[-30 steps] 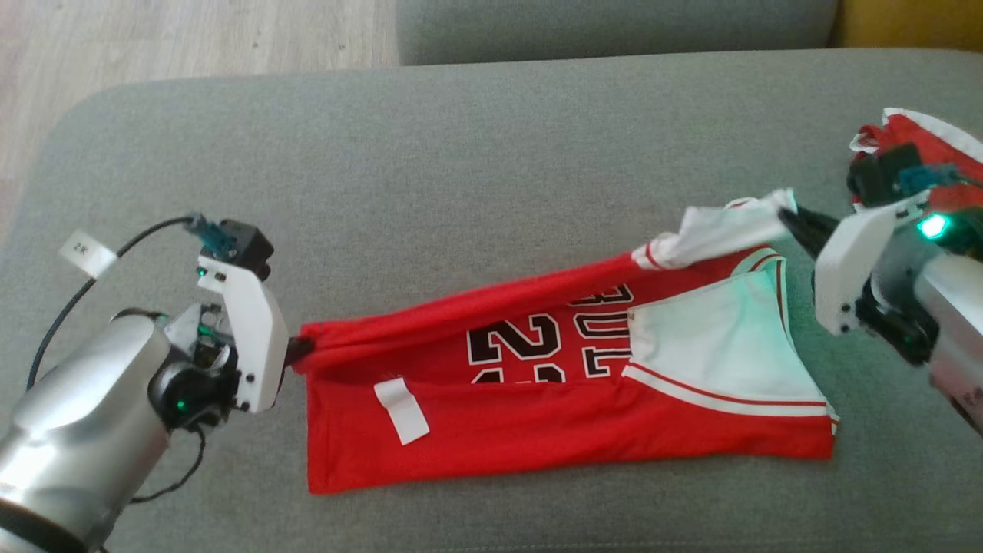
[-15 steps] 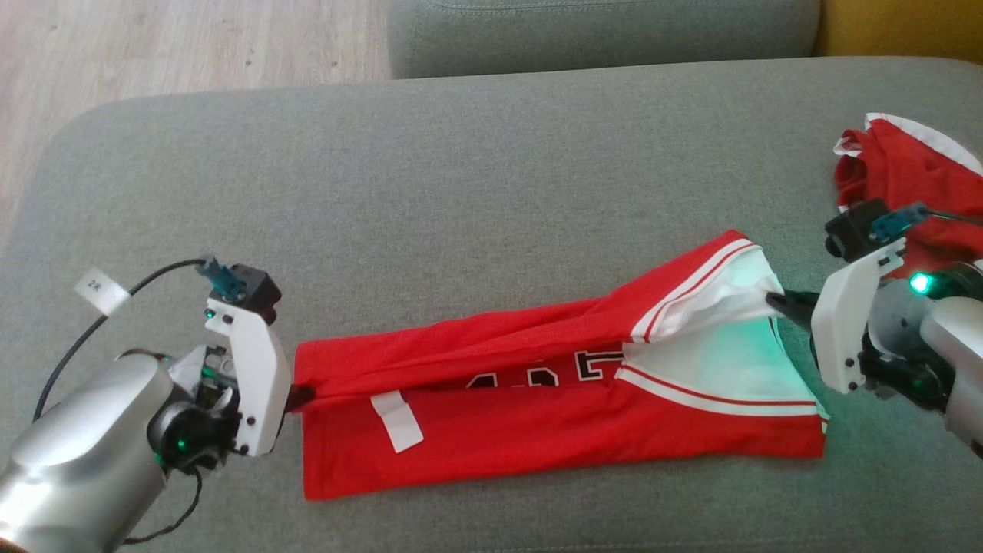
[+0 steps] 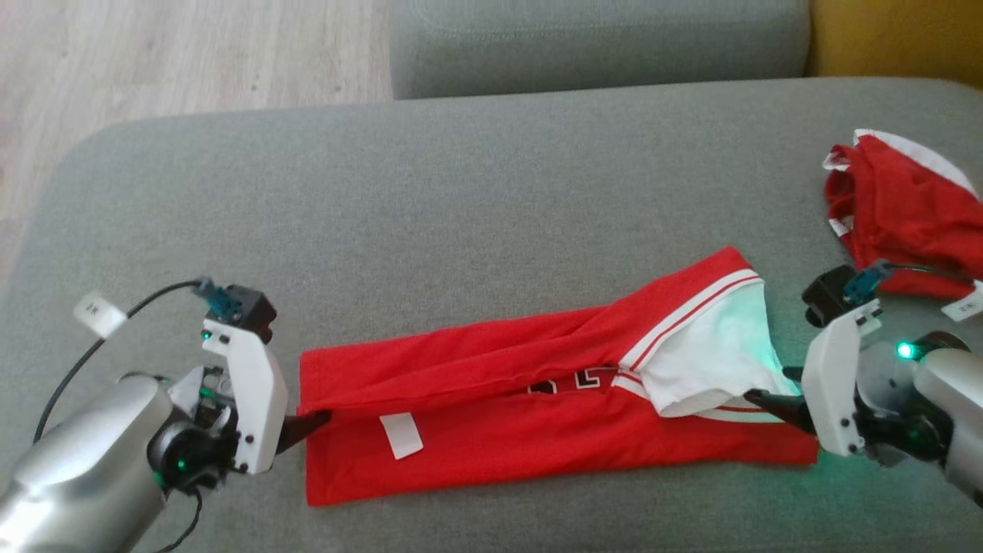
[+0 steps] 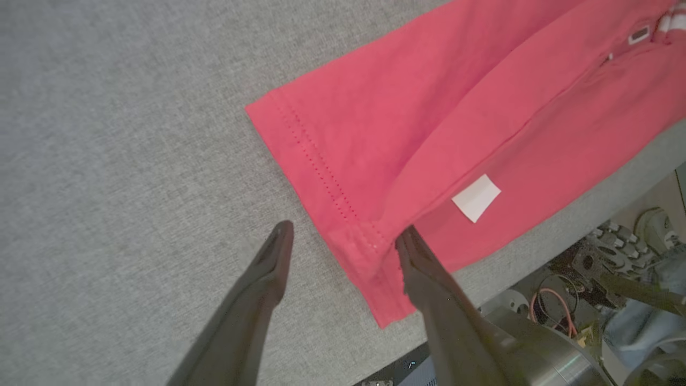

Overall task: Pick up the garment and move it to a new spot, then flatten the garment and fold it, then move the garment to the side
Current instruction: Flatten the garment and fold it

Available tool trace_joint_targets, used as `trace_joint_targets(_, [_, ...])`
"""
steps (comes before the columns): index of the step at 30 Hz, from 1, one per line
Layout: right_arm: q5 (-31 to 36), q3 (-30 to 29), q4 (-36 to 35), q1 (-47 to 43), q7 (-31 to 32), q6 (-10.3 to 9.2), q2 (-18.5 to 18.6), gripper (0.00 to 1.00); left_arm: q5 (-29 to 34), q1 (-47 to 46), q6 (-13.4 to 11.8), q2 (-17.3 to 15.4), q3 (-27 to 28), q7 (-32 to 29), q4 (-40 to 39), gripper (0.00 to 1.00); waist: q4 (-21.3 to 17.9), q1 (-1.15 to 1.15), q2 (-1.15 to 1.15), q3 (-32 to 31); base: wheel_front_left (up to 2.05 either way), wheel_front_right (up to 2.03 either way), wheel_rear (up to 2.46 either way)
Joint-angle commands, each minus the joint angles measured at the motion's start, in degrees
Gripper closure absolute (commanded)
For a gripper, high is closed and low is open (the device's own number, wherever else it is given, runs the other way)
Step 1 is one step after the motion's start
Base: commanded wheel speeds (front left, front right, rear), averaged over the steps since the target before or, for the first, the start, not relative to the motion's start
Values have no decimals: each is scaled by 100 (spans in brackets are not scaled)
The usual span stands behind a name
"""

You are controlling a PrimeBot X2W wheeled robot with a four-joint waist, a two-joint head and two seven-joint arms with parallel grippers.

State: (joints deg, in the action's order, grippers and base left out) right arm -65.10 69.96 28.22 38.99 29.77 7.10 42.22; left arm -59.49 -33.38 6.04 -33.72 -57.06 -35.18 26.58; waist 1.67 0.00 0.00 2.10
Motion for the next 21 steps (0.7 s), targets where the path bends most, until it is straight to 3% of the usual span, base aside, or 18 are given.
trace_joint_targets(1, [-55, -131, -130, -28, -27, 39, 234, 0, -34, -286, -21, -249, 292, 122, -78, 0, -7, 0, 0, -65, 0, 0, 0])
trace_joint_targets(5, [-3, -537, -338, -13, -530, 39, 358, 0, 76, -321, -118, -319, 498, 667, -154, 0, -25, 0, 0, -204, 0, 0, 0])
trace_joint_targets(11, [191, -1592, -487, -237, -2097, 39, 209, 0, 458, -245, -651, -307, 974, 2196, -470, 0, -15, 0, 0, -318, 0, 0, 0])
trace_joint_targets(17, [684, -2827, -376, -877, -3583, 39, -149, 0, 804, 174, -1415, -309, 1365, 3547, -1005, 0, 32, 0, 0, -389, 0, 0, 0])
trace_joint_targets(21, [1249, -3762, -217, -1362, -4250, 39, -781, 0, 960, 619, -1989, -289, 1709, 4530, -1417, 0, -2, 0, 0, -413, 0, 0, 0])
